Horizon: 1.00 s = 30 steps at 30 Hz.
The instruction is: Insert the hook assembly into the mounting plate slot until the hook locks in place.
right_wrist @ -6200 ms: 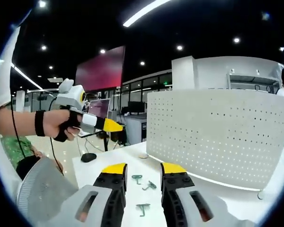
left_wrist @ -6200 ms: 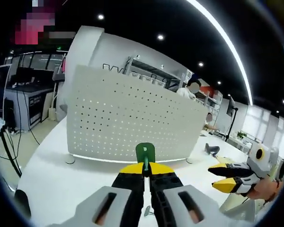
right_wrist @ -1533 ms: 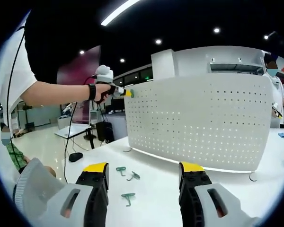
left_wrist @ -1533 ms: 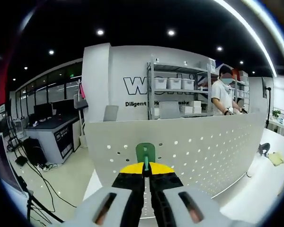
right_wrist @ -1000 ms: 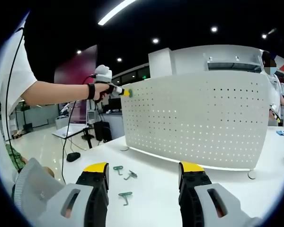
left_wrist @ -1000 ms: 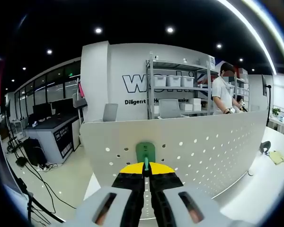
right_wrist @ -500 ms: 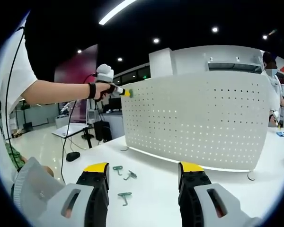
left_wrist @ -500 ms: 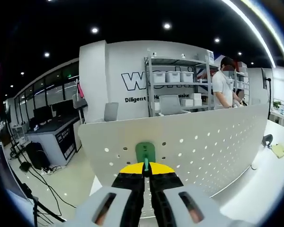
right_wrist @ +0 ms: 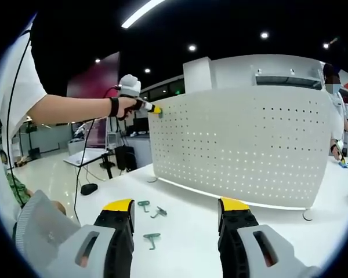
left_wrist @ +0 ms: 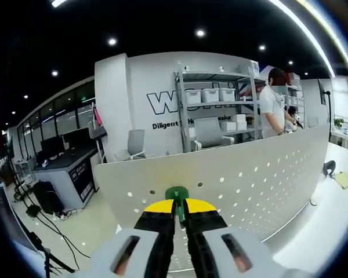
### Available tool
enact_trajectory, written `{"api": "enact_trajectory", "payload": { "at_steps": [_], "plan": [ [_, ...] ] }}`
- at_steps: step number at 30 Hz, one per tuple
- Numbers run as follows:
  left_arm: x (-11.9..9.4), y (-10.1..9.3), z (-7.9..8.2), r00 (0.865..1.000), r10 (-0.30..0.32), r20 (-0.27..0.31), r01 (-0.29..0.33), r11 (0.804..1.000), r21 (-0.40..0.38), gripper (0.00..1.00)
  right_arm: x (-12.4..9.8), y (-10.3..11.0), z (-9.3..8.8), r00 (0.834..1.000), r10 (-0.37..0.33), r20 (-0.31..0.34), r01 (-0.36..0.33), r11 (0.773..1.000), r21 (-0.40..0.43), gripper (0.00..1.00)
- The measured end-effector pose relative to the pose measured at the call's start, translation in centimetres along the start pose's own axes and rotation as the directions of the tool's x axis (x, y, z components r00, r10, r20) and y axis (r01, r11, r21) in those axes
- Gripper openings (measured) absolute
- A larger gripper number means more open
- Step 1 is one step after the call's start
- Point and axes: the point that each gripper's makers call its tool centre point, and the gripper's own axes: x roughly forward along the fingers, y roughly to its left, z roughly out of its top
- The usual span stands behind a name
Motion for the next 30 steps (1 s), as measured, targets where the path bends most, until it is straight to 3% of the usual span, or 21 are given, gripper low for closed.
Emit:
{"api": "enact_trajectory", "payload": {
  "at_steps": [6,16,30],
  "plan": [
    [-0.2,-0.4,-0.6,1.000,-0.015,-0.014,0.015,1.000,0.004,0.09,0.1,0.1,0.1,1.000,0.002,0.005,-0.002,1.000,0.002,0.59],
    [-1.5,-1.5,-0.7,0.999,-0.047,0.025,0.047,0.999,0.023,0.19,0.0,0.7,0.4,1.000,0.017,-0.012,-0.017,1.000,-0.019,0.59],
    [-4.0,-2.0,-0.5,0.996,-0.061,0.065,0.059,0.998,0.032,0.23,-0.7,2.4,0.5,0.999,0.033,-0.020,-0.033,0.999,-0.031,0.57]
  ]
}}
